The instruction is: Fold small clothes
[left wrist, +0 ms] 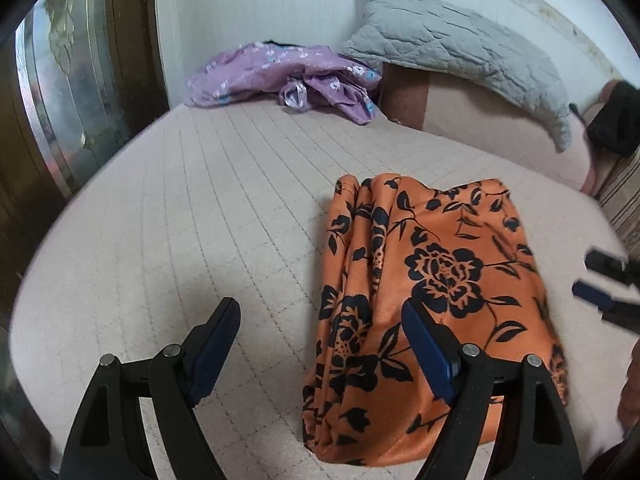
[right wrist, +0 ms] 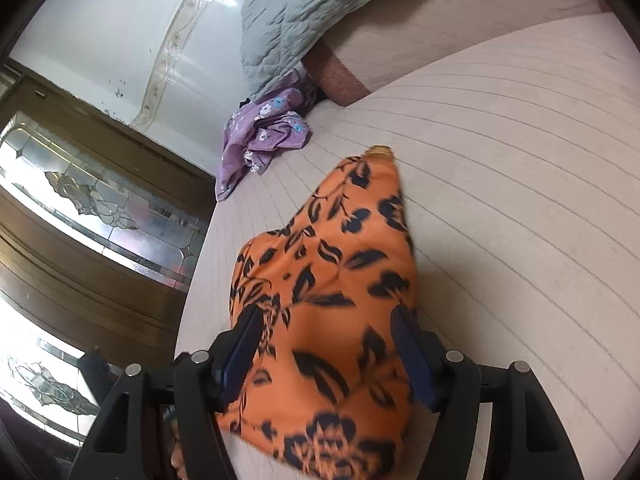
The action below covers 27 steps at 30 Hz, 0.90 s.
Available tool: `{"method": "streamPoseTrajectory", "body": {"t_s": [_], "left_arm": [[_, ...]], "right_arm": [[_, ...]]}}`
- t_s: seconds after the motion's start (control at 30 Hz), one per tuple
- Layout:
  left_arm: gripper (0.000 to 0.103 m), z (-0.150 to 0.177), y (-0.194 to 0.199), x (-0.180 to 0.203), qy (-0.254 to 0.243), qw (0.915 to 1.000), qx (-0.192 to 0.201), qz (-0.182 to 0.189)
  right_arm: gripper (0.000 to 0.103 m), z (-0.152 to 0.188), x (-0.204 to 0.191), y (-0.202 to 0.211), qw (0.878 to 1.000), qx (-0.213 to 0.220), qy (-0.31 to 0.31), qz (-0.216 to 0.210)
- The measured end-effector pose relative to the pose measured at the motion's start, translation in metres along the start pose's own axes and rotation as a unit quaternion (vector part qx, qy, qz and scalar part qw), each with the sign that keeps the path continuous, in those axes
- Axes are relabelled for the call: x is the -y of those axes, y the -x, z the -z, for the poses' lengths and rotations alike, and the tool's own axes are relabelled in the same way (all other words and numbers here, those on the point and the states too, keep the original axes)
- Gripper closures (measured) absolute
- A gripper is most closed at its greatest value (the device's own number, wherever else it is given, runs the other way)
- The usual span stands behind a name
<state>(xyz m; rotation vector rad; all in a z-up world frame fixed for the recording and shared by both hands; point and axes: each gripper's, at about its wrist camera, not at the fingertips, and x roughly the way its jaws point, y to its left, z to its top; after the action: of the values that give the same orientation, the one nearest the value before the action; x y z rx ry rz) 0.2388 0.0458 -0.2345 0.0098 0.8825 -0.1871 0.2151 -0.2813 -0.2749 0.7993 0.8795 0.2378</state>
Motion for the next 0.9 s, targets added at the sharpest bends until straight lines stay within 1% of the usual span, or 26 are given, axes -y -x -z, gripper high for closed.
{"method": "streamPoseTrajectory", "body": {"t_s": [0.03,0.13,0.17,0.2,0.23,0.3,0.33,0.37,0.43,0.5,0.53,0.6,0.67,0.7,0.77,0.8,0.9], "left_arm": [[0.020,-0.002,0.000,-0.005,0.013,0.9998,-0.004,0.017],[0.018,-0.008,0.002,-0.018,0.059,0.9953,-0.007,0.077],[0.018,-0.010,0.002,-0.021,0.072,0.9936,-0.008,0.087],[0.018,-0.010,0.002,-0.022,0.080,0.9927,-0.006,0.090],[0.018,-0.012,0.001,-0.021,0.084,0.9929,-0.003,0.084],[0.018,-0.015,-0.003,-0.017,0.077,0.9941,-0.007,0.076],[0.018,-0.017,-0.005,-0.014,0.068,0.9944,-0.012,0.080],[0.018,-0.018,-0.006,-0.012,0.061,0.9946,-0.014,0.083],[0.018,-0.019,-0.007,-0.009,0.049,0.9947,-0.015,0.089],[0.018,-0.020,-0.012,-0.008,0.041,0.9936,-0.022,0.102],[0.017,-0.020,-0.017,-0.007,0.038,0.9927,-0.030,0.110],[0.017,-0.019,-0.025,-0.006,0.036,0.9911,-0.050,0.118],[0.017,-0.017,-0.034,-0.002,0.033,0.9884,-0.069,0.131],[0.017,-0.016,-0.038,0.001,0.028,0.9884,-0.075,0.129],[0.017,-0.014,-0.043,0.007,0.016,0.9898,-0.081,0.116],[0.017,-0.013,-0.045,0.011,0.010,0.9898,-0.084,0.115],[0.017,-0.010,-0.052,0.020,-0.007,0.9905,-0.093,0.101]], "right_arm": [[0.032,0.008,0.005,0.010,1.000,0.001,-0.010,-0.004],[0.030,0.012,0.007,0.015,1.000,0.000,-0.022,-0.012],[0.030,0.012,0.007,0.014,0.999,0.000,-0.025,-0.021],[0.030,0.011,0.006,0.011,0.999,-0.002,-0.026,-0.022],[0.030,0.011,0.006,0.009,0.999,-0.003,-0.027,-0.024],[0.030,0.012,0.006,0.006,0.999,-0.006,-0.029,-0.027],[0.030,0.012,0.005,-0.002,0.999,-0.015,-0.033,-0.033],[0.030,0.012,0.005,-0.002,0.999,-0.015,-0.033,-0.033],[0.030,0.011,0.003,-0.016,0.999,-0.025,-0.029,-0.033],[0.030,0.010,0.003,-0.024,0.999,-0.030,-0.031,-0.030],[0.030,0.010,0.003,-0.024,0.999,-0.030,-0.031,-0.030],[0.030,0.007,0.005,-0.032,0.999,-0.022,-0.027,-0.006],[0.030,0.005,0.006,-0.033,1.000,-0.018,-0.025,0.001],[0.030,0.002,0.007,-0.034,1.000,-0.011,-0.020,0.013],[0.030,0.000,0.008,-0.035,1.000,-0.010,-0.017,0.019],[0.030,-0.002,0.012,-0.039,0.999,-0.014,-0.017,0.026],[0.030,-0.002,0.016,-0.044,0.999,-0.023,-0.020,0.030]]}}
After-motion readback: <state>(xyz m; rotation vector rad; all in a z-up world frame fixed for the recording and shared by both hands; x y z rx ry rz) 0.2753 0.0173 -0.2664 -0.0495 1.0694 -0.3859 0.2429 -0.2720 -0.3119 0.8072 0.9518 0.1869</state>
